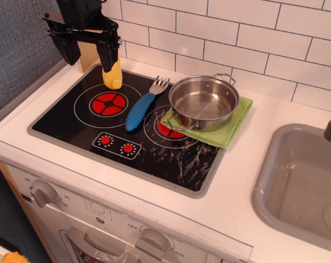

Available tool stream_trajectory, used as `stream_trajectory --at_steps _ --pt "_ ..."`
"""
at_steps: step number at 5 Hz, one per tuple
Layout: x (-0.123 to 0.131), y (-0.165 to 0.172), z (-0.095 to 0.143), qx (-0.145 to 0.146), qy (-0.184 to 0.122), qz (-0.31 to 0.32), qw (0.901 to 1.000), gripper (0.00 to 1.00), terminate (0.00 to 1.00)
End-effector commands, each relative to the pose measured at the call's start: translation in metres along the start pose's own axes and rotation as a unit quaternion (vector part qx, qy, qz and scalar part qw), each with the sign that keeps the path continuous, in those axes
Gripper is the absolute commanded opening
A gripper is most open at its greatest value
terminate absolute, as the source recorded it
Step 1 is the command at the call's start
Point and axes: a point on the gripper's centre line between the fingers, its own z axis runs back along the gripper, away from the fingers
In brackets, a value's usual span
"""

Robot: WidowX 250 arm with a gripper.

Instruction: Put the bowl on the bottom left of the stove.

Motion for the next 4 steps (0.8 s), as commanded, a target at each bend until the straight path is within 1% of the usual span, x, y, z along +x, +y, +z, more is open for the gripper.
stream_trajectory --at_steps 1,2,3,4 --pt "0.000 0.000 0.000 0.000 0.000 0.000 1.0000 1.00 0.00" --pt "0.007 -0.020 -0.005 -0.011 0.000 -0.024 0.9997 1.00 0.00" --pt "0.016 -0.056 -0.007 -0.027 -0.004 -0.061 0.9978 1.00 0.00" --pt "0.024 -0.089 -0.013 -0.033 0.000 -0.091 0.9953 1.00 0.00"
